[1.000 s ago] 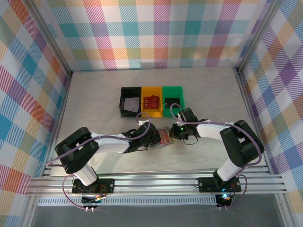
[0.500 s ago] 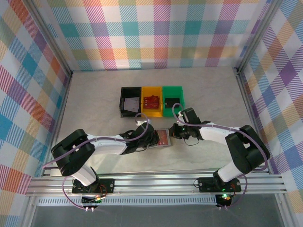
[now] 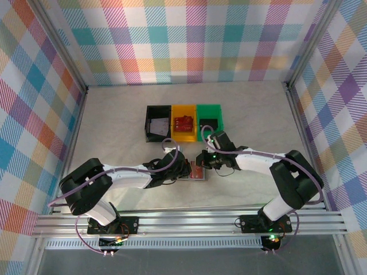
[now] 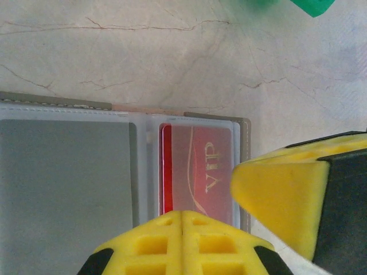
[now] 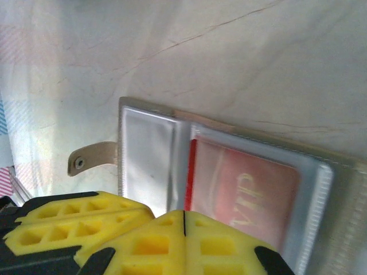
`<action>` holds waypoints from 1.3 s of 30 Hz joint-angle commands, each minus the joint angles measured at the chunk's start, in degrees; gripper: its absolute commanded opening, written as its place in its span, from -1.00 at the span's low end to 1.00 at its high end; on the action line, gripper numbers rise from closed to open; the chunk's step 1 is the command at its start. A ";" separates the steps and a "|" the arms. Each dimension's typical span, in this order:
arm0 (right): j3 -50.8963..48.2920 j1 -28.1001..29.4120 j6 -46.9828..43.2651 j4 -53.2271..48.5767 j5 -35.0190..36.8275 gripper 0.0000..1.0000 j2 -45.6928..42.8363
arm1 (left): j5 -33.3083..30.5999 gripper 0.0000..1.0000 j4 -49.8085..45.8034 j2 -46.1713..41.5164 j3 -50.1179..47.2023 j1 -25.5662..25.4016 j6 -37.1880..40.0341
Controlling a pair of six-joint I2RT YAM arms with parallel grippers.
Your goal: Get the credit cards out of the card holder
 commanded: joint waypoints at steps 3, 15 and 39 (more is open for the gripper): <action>0.67 0.12 1.48 -1.22 3.54 -1.00 2.45 | 0.62 -1.00 -3.80 -1.46 0.54 0.48 2.32; -1.12 0.05 -0.50 -1.66 6.38 -1.00 0.66 | 2.79 -0.66 -4.44 2.84 3.67 0.49 1.27; -1.13 -1.36 -2.19 -3.60 6.16 -1.00 2.20 | 1.15 -0.38 -15.00 6.37 10.96 0.65 8.08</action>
